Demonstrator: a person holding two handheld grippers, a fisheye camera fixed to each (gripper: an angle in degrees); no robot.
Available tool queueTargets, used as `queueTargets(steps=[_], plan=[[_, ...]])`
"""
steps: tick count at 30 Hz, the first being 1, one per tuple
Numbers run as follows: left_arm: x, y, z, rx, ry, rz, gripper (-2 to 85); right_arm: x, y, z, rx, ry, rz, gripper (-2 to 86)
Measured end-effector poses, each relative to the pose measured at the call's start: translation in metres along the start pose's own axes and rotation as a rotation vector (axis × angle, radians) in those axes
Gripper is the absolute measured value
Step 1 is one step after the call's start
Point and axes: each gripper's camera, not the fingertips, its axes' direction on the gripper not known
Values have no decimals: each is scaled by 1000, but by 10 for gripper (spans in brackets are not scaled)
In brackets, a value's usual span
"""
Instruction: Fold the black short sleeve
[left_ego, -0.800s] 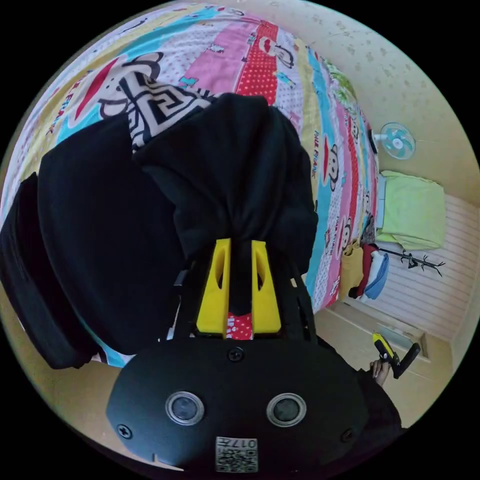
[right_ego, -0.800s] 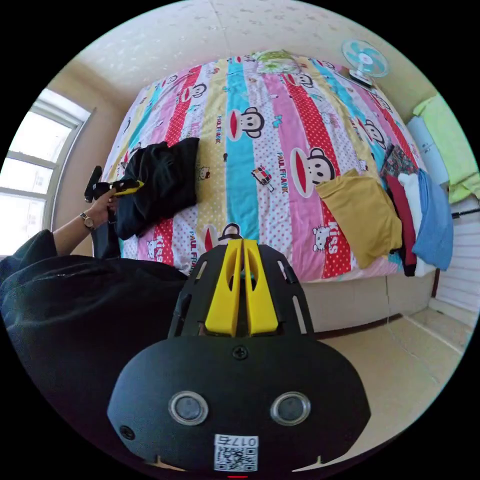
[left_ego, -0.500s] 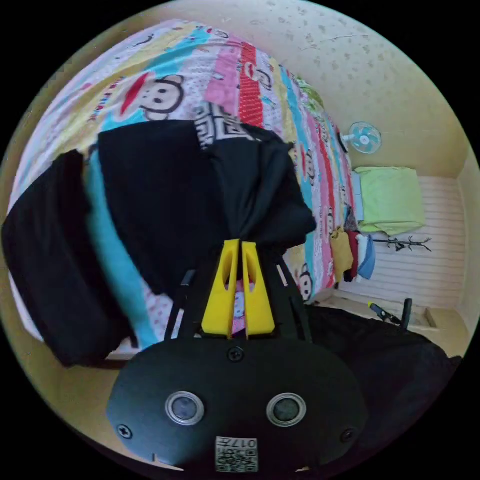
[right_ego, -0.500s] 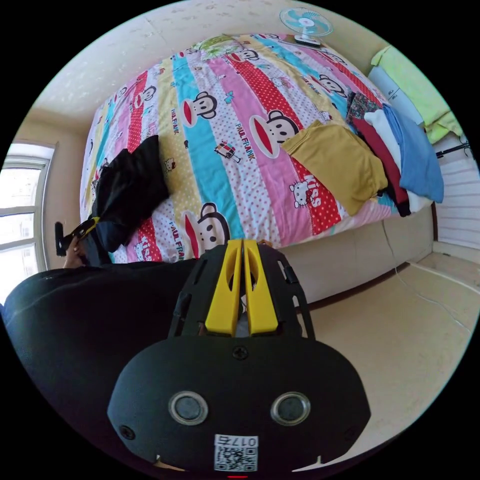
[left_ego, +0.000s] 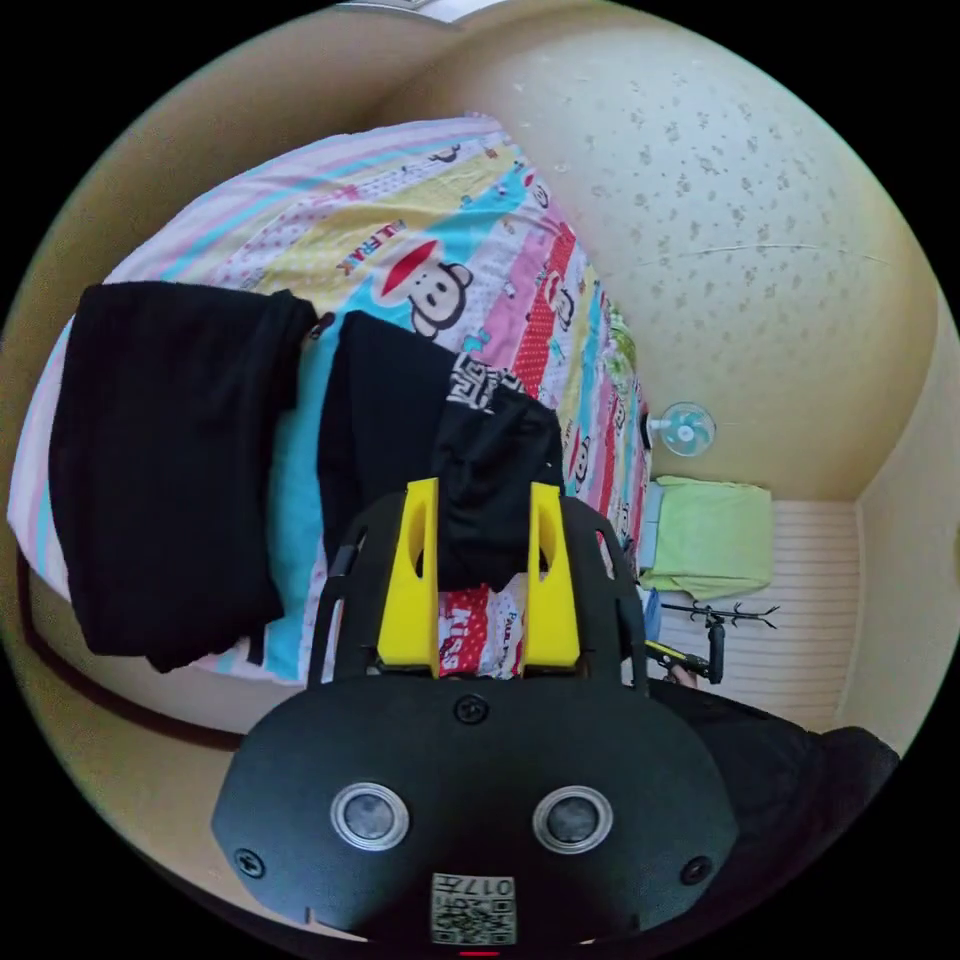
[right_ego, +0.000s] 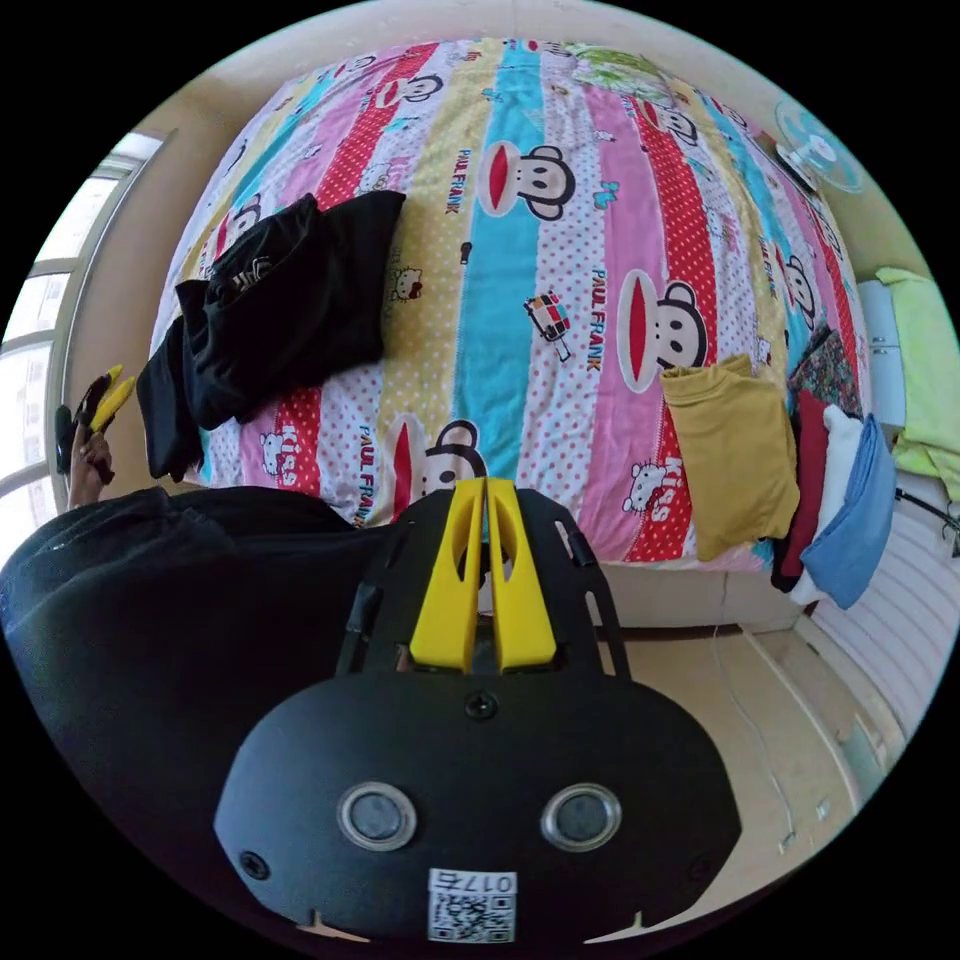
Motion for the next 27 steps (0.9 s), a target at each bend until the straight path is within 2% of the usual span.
queueTargets(steps=[4, 6, 8, 9, 10, 12, 14, 16, 18, 19, 21, 22, 23, 24, 25, 27], plan=[[45, -30, 68, -24, -120, 136, 134, -12, 11, -11, 52, -5, 0, 4], [36, -37, 130, -205, -275, 79, 83, -5, 26, -17, 106, -52, 64, 4], [22, -27, 147, -273, -236, -4, 32, 7, 45, -25, 179, -122, 135, 4], [20, -14, 137, -212, -49, 28, 25, 15, 59, -30, 230, -173, 177, 4], [21, -7, 127, -165, 59, 60, 23, 22, 76, -35, 289, -227, 210, 4], [33, 20, 82, -55, 385, 228, 16, 30, 106, -45, 398, -303, 226, 4], [59, 39, 43, -50, 489, 422, 13, 33, 137, -55, 522, -381, 189, 3], [96, 58, 5, -75, 519, 610, 10, 37, 173, -67, 692, -475, 116, 3], [154, 94, -48, -44, 605, 919, 7, 41, 193, -74, 820, -525, 79, 4], [169, 106, -62, -23, 643, 1005, 7, 43, 201, -79, 901, -533, 79, 5], [219, 149, -109, 33, 881, 1288, 6, 36, 210, -89, 1062, -462, -19, 8], [229, 158, -119, 46, 957, 1343, 5, 27, 216, -99, 1179, -403, -104, 12], [245, 175, -134, 83, 1122, 1438, 5, 22, 218, -103, 1229, -381, -151, 14], [256, 185, -141, 113, 1304, 1500, 4, 13, 218, -113, 1300, -383, -242, 19], [260, 187, -140, 112, 1397, 1509, 4, 9, 215, -123, 1333, -448, -327, 27], [287, 184, -120, -16, 1686, 1420, 0, 4, 207, -135, 1356, -590, -446, 48]])
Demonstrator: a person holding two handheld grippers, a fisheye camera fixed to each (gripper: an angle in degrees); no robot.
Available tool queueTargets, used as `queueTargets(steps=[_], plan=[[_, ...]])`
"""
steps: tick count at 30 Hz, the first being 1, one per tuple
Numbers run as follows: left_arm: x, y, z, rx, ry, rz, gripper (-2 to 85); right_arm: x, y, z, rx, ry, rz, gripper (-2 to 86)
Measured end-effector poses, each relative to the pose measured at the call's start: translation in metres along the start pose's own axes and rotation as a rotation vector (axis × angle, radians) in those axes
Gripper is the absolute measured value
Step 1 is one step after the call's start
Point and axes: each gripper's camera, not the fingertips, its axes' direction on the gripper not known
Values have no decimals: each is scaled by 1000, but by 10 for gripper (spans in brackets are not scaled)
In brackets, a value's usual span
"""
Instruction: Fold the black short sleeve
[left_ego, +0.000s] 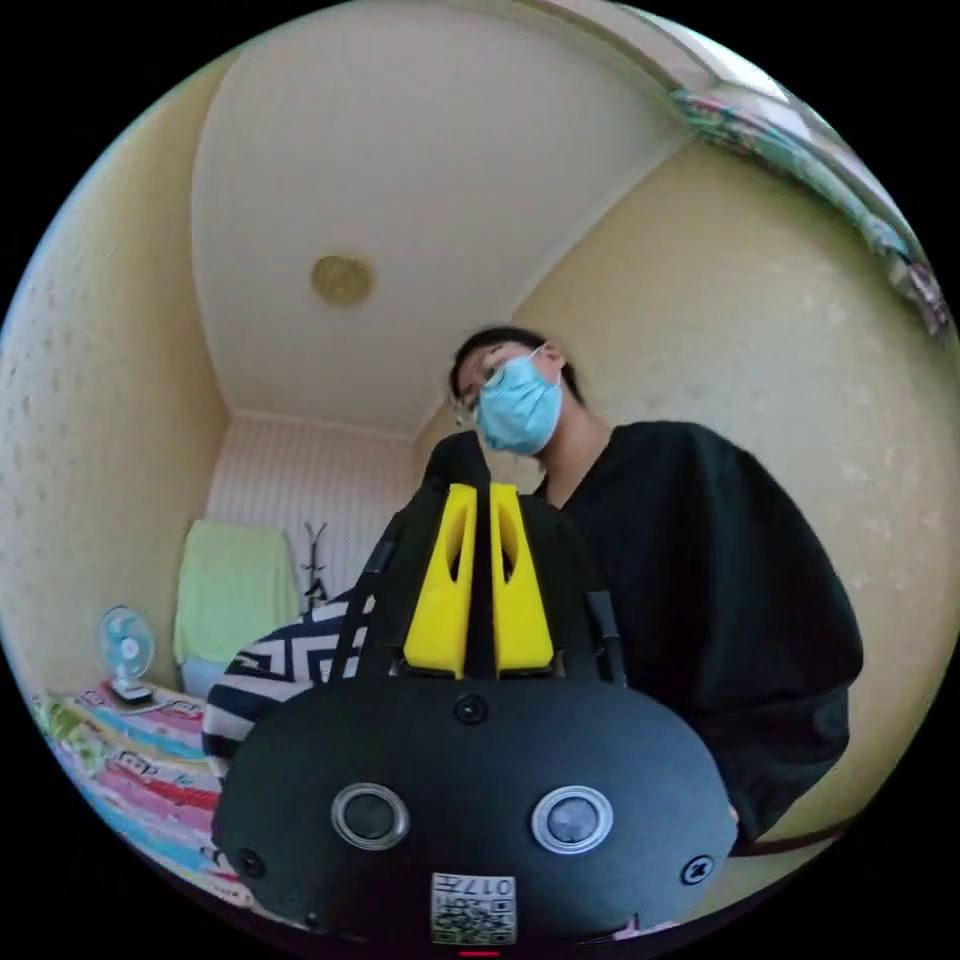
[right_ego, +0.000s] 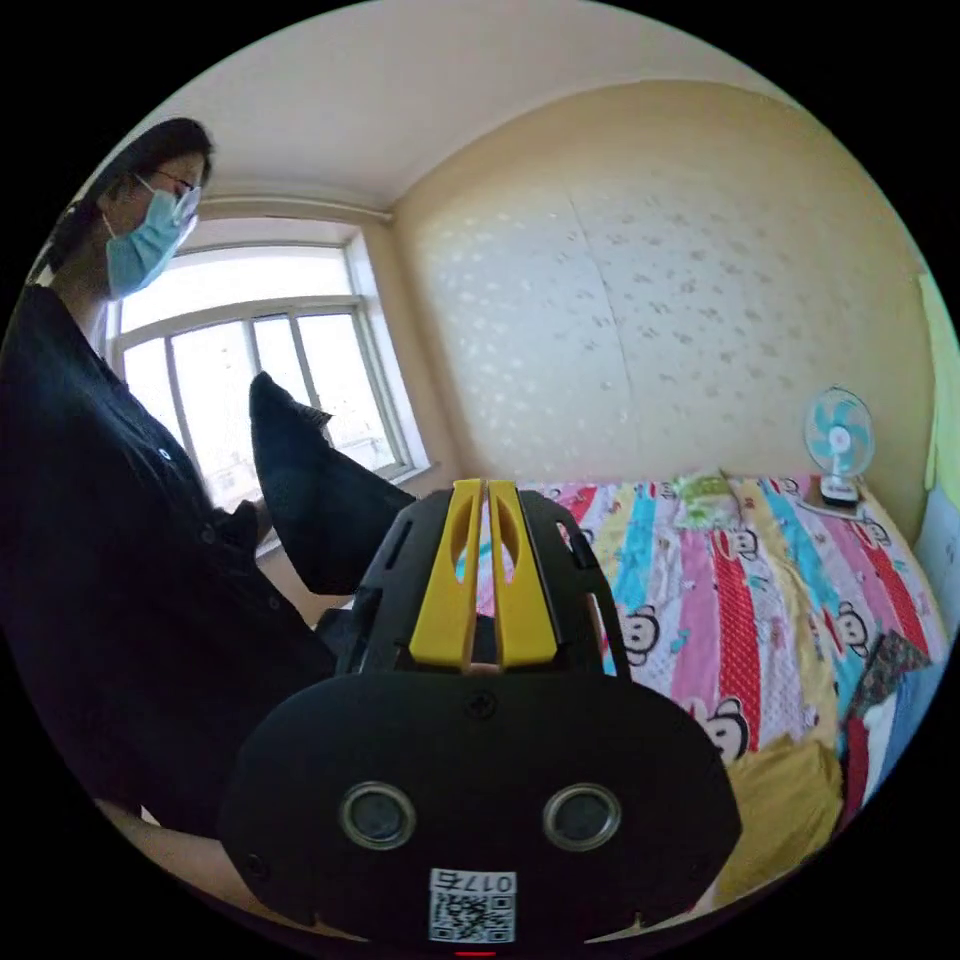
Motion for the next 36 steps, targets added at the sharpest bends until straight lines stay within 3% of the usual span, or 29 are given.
queueTargets(steps=[4, 7, 11, 16, 17, 19, 23, 25, 28, 31, 33, 36], plan=[[-23, 1, 66, 46, 193, 13, -3, -10, -21, 17, -8, -244, -36, 97], [-38, 6, 141, -50, 265, -12, -3, -24, -20, 20, -14, -319, -87, 109], [-52, 35, 221, -59, 417, -36, -2, -25, 2, 27, -24, -431, 2, 127], [-64, 72, 285, -175, 357, -79, -1, -45, 52, 46, -186, -572, 91, 189], [-67, 82, 298, -205, 326, -94, -1, -49, 57, 45, -184, -607, 83, 186], [-70, 96, 313, -253, 285, -110, -1, -56, 66, 33, -144, -807, 27, 56], [-70, 127, 310, -260, 138, -148, -1, -42, 53, -12, -28, -729, 42, 25], [-65, 141, 297, -245, 35, -165, -1, -20, 42, -64, 232, -704, 60, 17], [-48, 172, 269, -212, -173, -223, -2, -1, 18, -109, 425, -729, 71, 10], [-27, 211, 244, -213, -460, -310, -1, -10, -10, -137, 532, -700, 1, 6], [-16, 243, 230, -249, -746, -388, -1, -18, -25, -144, 582, -711, -38, 5], [-19, 278, 243, -386, -940, -403, 1, -29, -48, -141, 616, -756, -78, 4]])
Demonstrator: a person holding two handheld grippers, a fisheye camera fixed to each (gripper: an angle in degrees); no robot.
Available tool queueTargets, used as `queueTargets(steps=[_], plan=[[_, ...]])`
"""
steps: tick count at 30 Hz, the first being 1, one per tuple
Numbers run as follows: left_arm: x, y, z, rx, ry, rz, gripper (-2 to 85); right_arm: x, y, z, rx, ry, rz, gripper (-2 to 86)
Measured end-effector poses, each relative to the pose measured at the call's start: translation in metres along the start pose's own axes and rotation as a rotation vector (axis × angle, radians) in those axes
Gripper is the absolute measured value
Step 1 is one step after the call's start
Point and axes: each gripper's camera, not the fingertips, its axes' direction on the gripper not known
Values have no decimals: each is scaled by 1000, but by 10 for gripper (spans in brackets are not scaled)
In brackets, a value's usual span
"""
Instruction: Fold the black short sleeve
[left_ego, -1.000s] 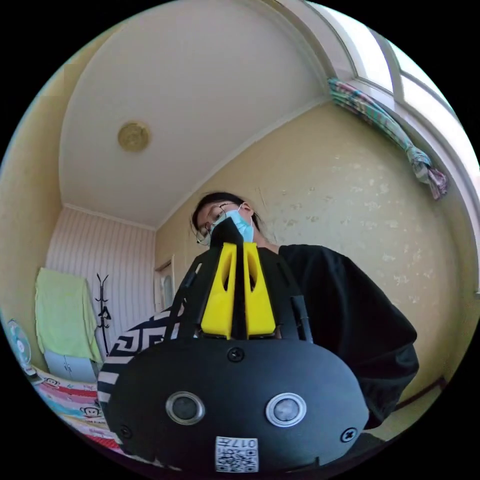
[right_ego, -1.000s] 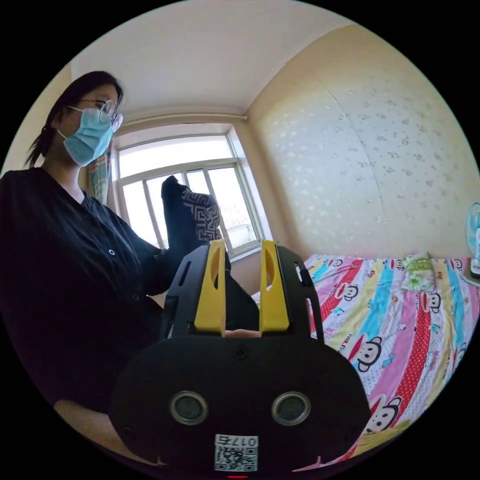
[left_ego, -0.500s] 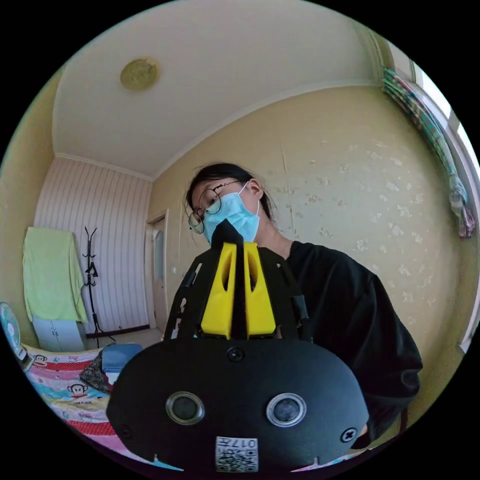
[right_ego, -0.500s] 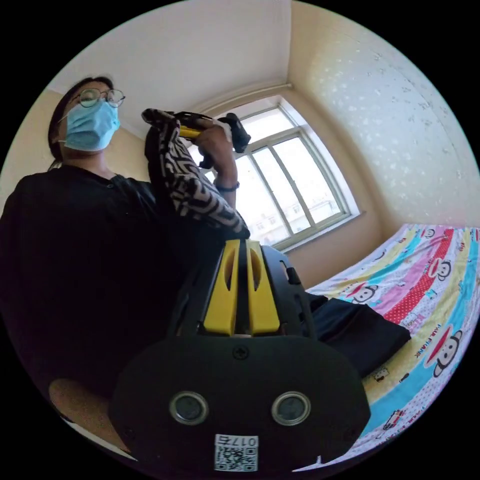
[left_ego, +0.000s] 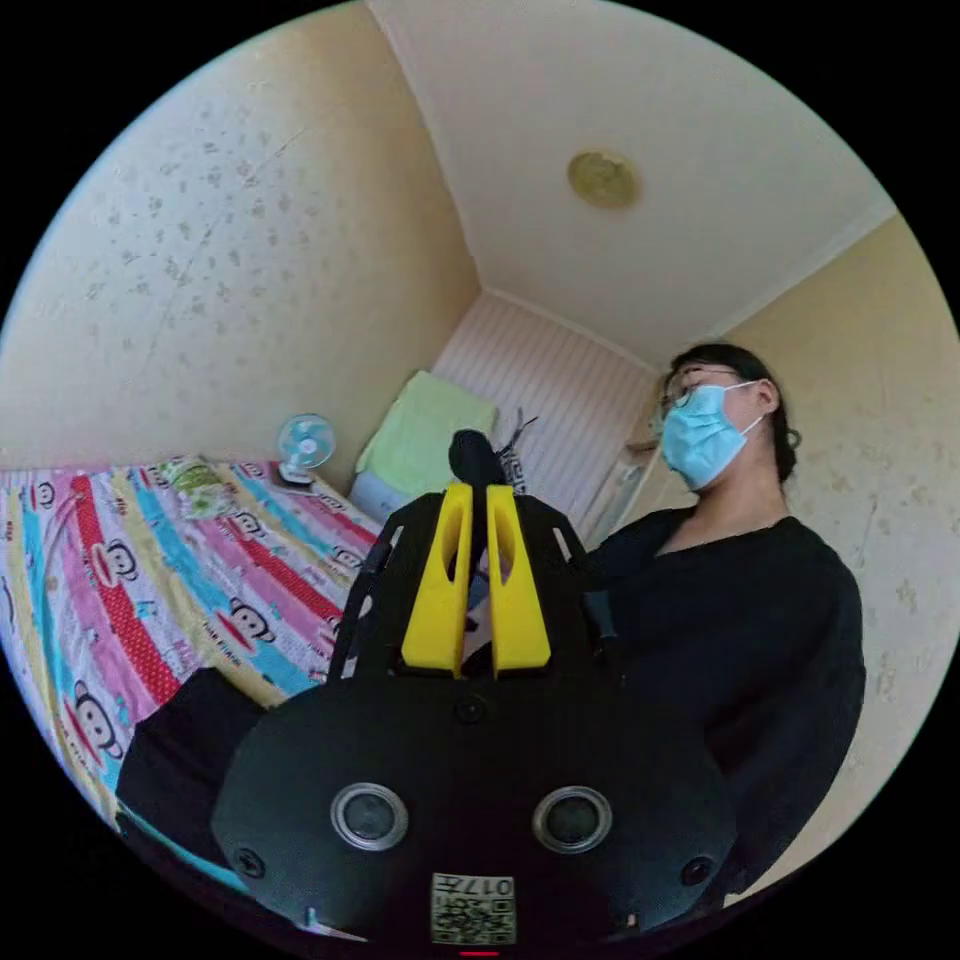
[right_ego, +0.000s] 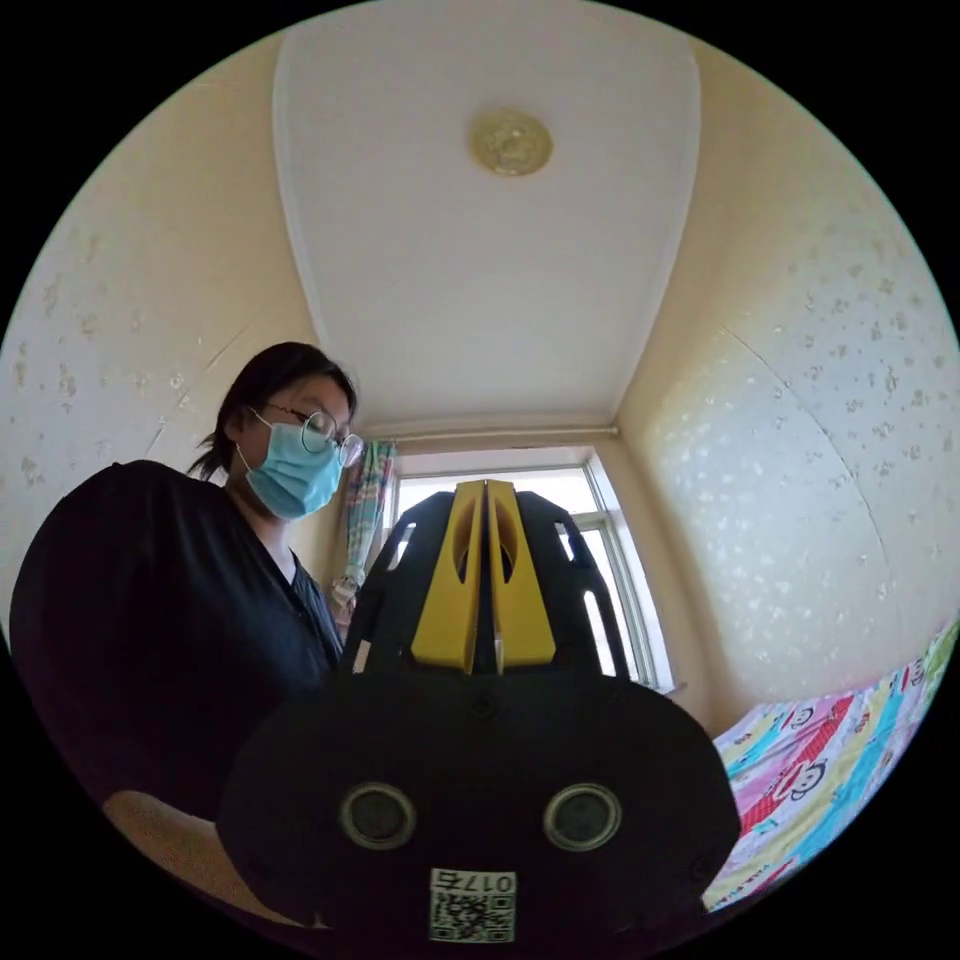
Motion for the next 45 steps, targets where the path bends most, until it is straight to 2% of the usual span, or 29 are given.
queueTargets(steps=[3, 8, 11, 15, 20, 22, 25, 34, 41, 45], plan=[[2, 13, 39, -54, -114, -2, 8, -4, -9, 21, 34, -66, -39, 3], [-18, 25, 88, -63, -89, -11, 29, -37, -34, 65, 14, -30, -215, 3], [-33, 31, 132, -221, -154, -28, 64, -68, -51, 97, -42, 31, -373, 3], [-42, 53, 195, -402, -219, -8, 135, -110, -55, 147, -126, 239, -577, 3], [-39, 60, 283, -392, 33, 17, 137, -142, -32, 200, -147, 566, -770, 2], [-30, 54, 310, -370, 74, 35, 141, -156, -18, 227, -195, 708, -904, 2], [-7, 42, 335, -290, 85, 114, 148, -160, -2, 263, -315, 909, -988, 2], [23, 48, 334, -172, -154, 83, 175, -144, 46, 310, -472, 1343, -1282, 2], [13, 37, 328, -151, -505, 71, 140, -139, 51, 319, -496, 1415, -1319, 1], [-20, 23, 313, -149, -592, 33, 81, -137, 29, 304, -502, 1357, -1224, 2]])
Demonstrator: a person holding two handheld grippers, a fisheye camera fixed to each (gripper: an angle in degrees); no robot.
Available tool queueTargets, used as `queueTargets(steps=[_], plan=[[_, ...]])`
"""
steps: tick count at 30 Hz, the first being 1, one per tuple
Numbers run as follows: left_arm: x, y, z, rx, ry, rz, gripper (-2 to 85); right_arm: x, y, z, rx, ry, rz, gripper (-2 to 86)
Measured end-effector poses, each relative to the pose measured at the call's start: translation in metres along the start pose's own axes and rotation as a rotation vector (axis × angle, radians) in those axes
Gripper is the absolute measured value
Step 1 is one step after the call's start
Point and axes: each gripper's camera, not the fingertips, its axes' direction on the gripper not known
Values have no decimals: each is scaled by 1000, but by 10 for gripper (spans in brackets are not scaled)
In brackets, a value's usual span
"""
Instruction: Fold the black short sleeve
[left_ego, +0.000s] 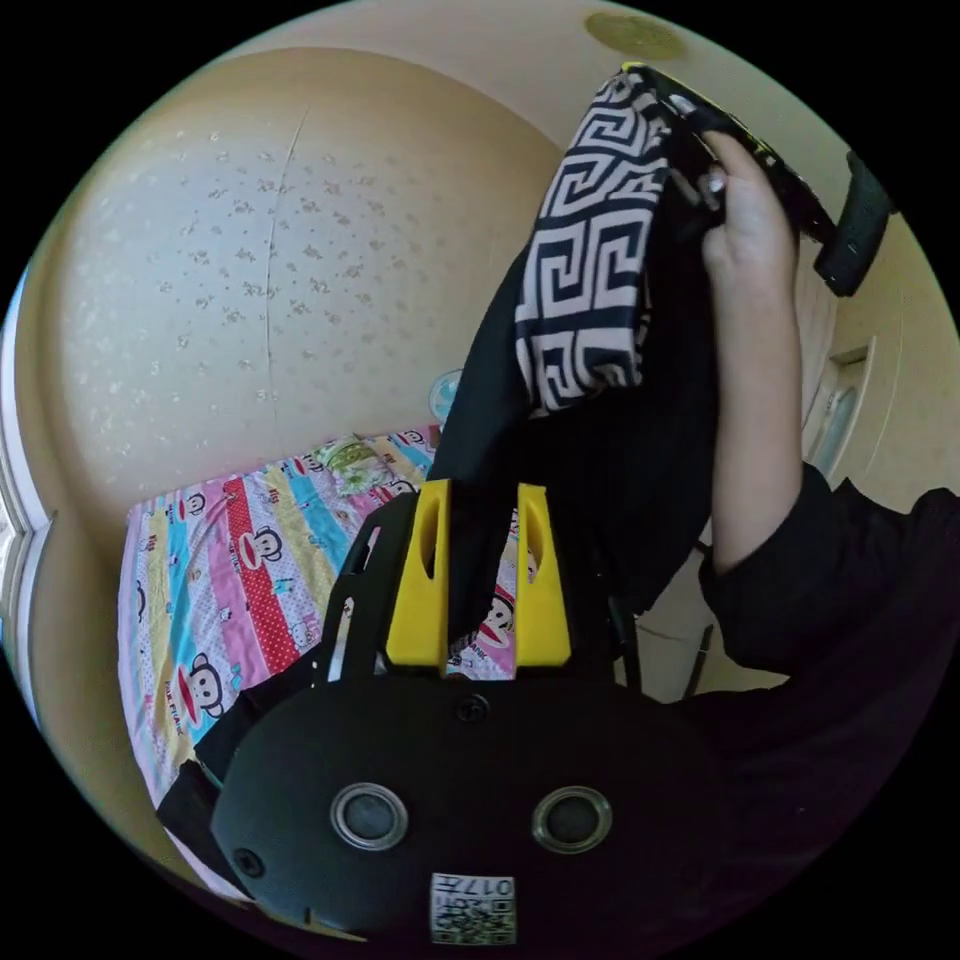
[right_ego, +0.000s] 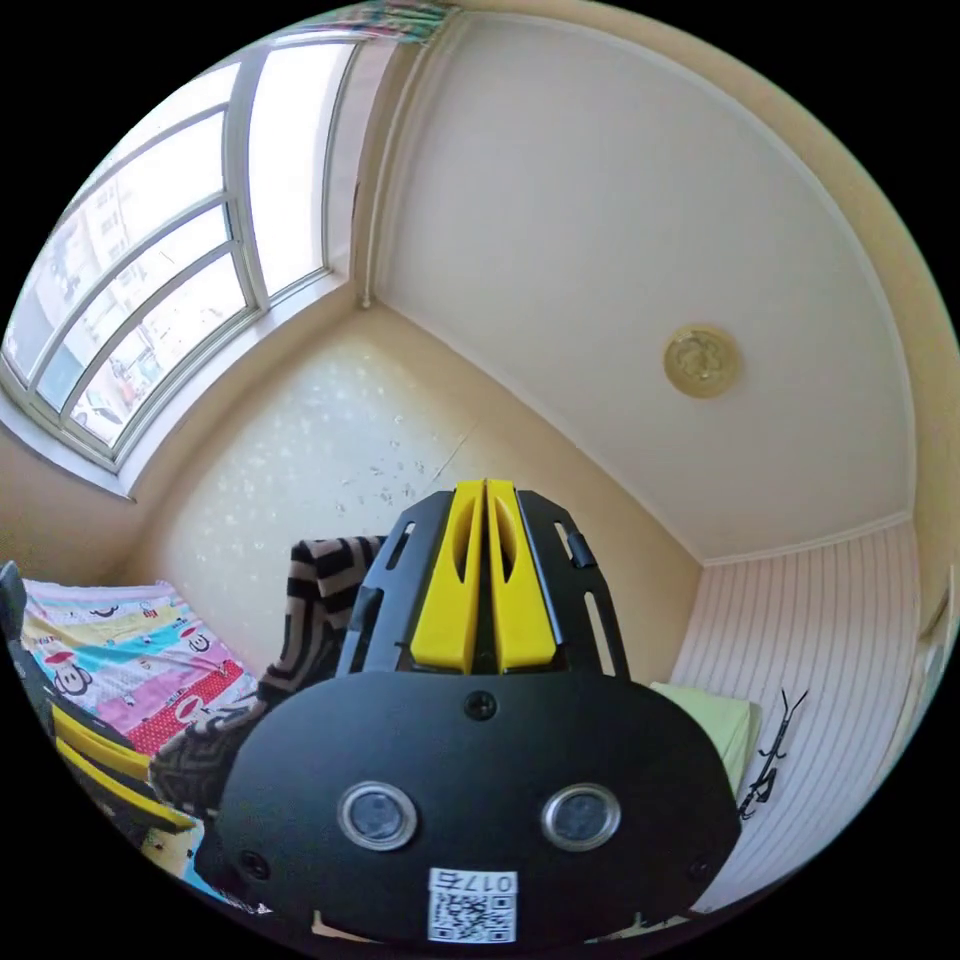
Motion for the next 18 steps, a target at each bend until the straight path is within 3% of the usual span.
queueTargets(steps=[3, 11, 16, 18], plan=[[-33, -7, -14, 13, -11, -37, 15, 25, 13, 9, -34, -59, 55, 3], [-130, -12, -123, 209, 86, -95, -3, 113, 124, 22, -183, -197, 342, 1], [-180, -4, -178, 224, 289, -127, -5, 158, 253, 10, -153, -662, 702, 1], [-197, 8, -205, 262, 516, -121, -6, 173, 295, 1, -113, -767, 801, 1]])
